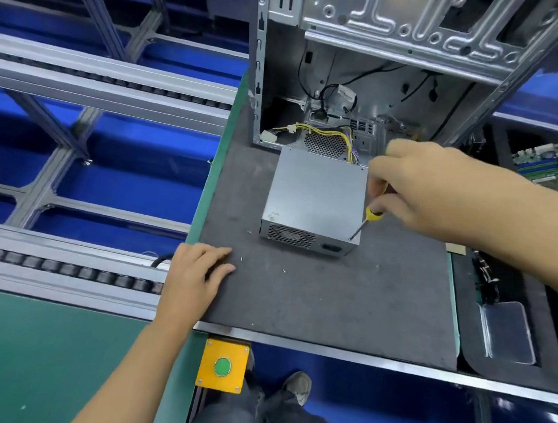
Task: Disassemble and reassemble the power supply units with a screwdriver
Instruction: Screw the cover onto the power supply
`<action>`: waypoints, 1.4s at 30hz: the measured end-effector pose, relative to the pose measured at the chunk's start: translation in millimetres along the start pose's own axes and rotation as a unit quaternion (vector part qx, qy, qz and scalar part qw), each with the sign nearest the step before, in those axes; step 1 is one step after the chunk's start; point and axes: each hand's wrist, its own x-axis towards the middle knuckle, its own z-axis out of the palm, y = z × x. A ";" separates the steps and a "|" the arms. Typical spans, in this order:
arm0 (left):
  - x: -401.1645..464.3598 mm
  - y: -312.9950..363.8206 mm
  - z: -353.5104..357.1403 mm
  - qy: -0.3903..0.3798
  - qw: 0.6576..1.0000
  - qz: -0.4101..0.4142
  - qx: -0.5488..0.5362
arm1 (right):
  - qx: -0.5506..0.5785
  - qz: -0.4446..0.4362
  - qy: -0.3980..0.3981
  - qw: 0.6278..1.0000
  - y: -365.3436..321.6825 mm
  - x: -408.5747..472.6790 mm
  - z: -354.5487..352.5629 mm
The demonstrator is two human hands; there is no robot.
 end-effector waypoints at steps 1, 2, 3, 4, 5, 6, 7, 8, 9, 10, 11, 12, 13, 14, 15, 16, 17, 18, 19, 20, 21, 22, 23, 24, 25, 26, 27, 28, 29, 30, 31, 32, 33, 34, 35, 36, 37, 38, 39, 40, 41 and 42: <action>1.9 1.7 1.9 0.006 1.000 0.013 0.005 | -0.051 0.017 -0.008 0.999 -0.4 0.4 1.1; 3.8 3.7 4.7 0.009 1.000 0.024 0.009 | -0.091 0.031 -0.029 0.995 -0.9 -1.4 2.1; 6.0 5.7 7.0 0.010 0.999 0.032 0.014 | -0.078 0.039 -0.036 0.996 -0.6 -3.4 3.9; 8.4 7.0 8.8 0.010 0.999 0.034 0.020 | -0.021 0.026 -0.041 0.999 0.3 -5.6 2.1; 10.8 7.7 10.3 0.011 0.999 0.031 0.025 | 0.058 0.012 -0.034 0.998 0.9 -7.6 -0.4; 12.4 8.2 11.9 0.013 0.999 0.028 0.026 | 0.113 -0.010 -0.028 0.993 2.5 -8.1 -0.4; 13.6 9.0 13.1 0.014 0.999 0.028 0.026 | 0.123 -0.033 -0.018 0.992 5.3 -7.1 0.4; 14.4 10.1 13.1 0.014 0.999 0.034 0.027 | 0.109 -0.028 -0.007 0.994 6.6 -6.3 -0.1; 15.2 11.6 12.2 0.008 0.999 0.042 0.031 | 0.079 -0.015 0.010 0.997 7.3 -5.4 0.8; 15.6 13.4 10.8 -0.001 0.998 0.048 0.036 | 0.034 0.009 0.026 0.999 6.2 -4.0 2.8; 16.1 15.8 9.3 -0.011 0.999 0.041 0.032 | -0.025 0.027 0.035 0.999 3.8 -4.2 4.7; 16.3 18.9 7.3 -0.020 1.000 0.015 0.014 | -0.062 0.038 0.036 0.997 0.5 -6.2 6.1; 17.2 23.1 4.9 -0.021 0.999 -0.032 -0.022 | -0.056 0.037 0.043 0.997 0.3 -7.6 9.9; 19.0 27.5 2.1 -0.007 0.993 -0.094 -0.073 | -0.014 0.029 0.036 0.999 0.7 -9.3 10.9; 22.2 32.0 -1.1 0.018 0.980 -0.151 -0.126 | 0.052 0.015 0.033 0.998 2.8 -10.3 11.6; 26.4 37.1 -4.0 0.046 0.967 -0.184 -0.171 | 0.092 0.001 0.023 0.995 4.7 -10.5 12.0; 31.7 42.6 -6.8 0.070 0.960 -0.188 -0.196 | 0.109 -0.014 0.022 0.994 7.1 -9.4 12.8; 37.4 48.5 -10.0 0.083 0.961 -0.169 -0.204 | 0.104 -0.010 0.021 0.994 8.5 -8.2 12.1; 43.5 54.8 -13.3 0.088 0.966 -0.137 -0.203 | 0.087 -0.004 0.034 0.996 11.1 -5.4 14.1; 48.9 61.0 -15.9 0.087 0.973 -0.094 -0.191 | 0.037 0.005 0.026 0.999 10.9 -3.5 14.5; 53.7 66.0 -17.0 0.082 0.980 -0.048 -0.172 | -0.008 0.012 0.017 1.000 11.8 -2.9 15.8; 58.0 69.7 -16.8 0.074 0.985 -0.010 -0.158 | -0.010 0.021 0.008 1.000 11.8 -4.5 15.1; 61.4 72.5 -16.1 0.069 0.986 0.011 -0.152 | 0.025 0.020 0.011 0.999 13.3 -6.4 15.3; 64.0 74.4 -15.2 0.065 0.986 0.018 -0.154 | 0.073 0.012 0.014 0.997 13.1 -9.0 14.1; 65.6 75.0 -14.0 0.061 0.985 0.018 -0.161 | 0.110 -0.011 0.024 0.994 13.8 -10.4 16.7; 66.2 75.1 -12.8 0.060 0.983 0.014 -0.172 | 0.119 -0.023 0.027 0.992 13.2 -11.4 17.0; 66.4 74.7 -11.7 0.061 0.981 0.007 -0.182 | 0.120 -0.025 0.035 0.992 13.9 -10.9 18.1; 66.6 73.6 -10.4 0.062 0.979 -0.004 -0.192 | 0.111 -0.016 0.041 0.993 13.8 -10.4 18.1; 66.8 72.0 -9.2 0.063 0.977 -0.017 -0.201 | 0.090 -0.006 0.050 0.995 15.3 -9.0 19.4; 66.6 70.3 -8.2 0.063 0.975 -0.035 -0.211 | 0.064 0.006 0.050 0.997 14.8 -8.8 19.0; 65.9 68.6 -7.8 0.062 0.971 -0.059 -0.223 | 0.055 0.010 0.054 0.997 14.4 -9.6 20.2; 65.1 67.1 -7.9 0.064 0.964 -0.089 -0.241 | 0.068 0.003 0.057 0.996 13.5 -11.5 20.6; 64.8 64.7 -8.1 0.070 0.955 -0.118 -0.262 | 0.097 -0.020 0.065 0.993 13.4 -12.4 21.9; 65.3 61.8 -7.9 0.076 0.946 -0.141 -0.281 | 0.122 -0.046 0.064 0.989 12.9 -13.2 21.4; 66.1 59.1 -8.0 0.079 0.939 -0.157 -0.295 | 0.130 -0.069 0.057 0.988 13.3 -12.8 21.4; 68.0 57.2 -8.2 0.080 0.934 -0.167 -0.306 | 0.120 -0.075 0.049 0.989 12.8 -10.8 20.0; 70.5 56.0 -8.7 0.082 0.928 -0.177 -0.318 | 0.106 -0.059 0.051 0.991 12.9 -8.5 19.9; 74.0 55.5 -9.1 0.086 0.921 -0.187 -0.332 | 0.090 -0.023 0.058 0.994 13.0 -6.7 19.7; 78.2 55.5 -9.6 0.090 0.914 -0.194 -0.345 | 0.058 0.019 0.070 0.996 14.4 -5.2 19.5; 82.9 56.2 -10.1 0.094 0.909 -0.198 -0.355 | 0.026 0.049 0.079 0.995 16.1 -5.2 20.3; 88.2 57.2 -10.5 0.097 0.906 -0.199 -0.360 | 0.028 0.044 0.090 0.995 18.5 -6.2 23.0; 94.6 58.4 -10.8 0.099 0.906 -0.197 -0.363 | 0.071 0.021 0.082 0.994 19.2 -7.4 23.6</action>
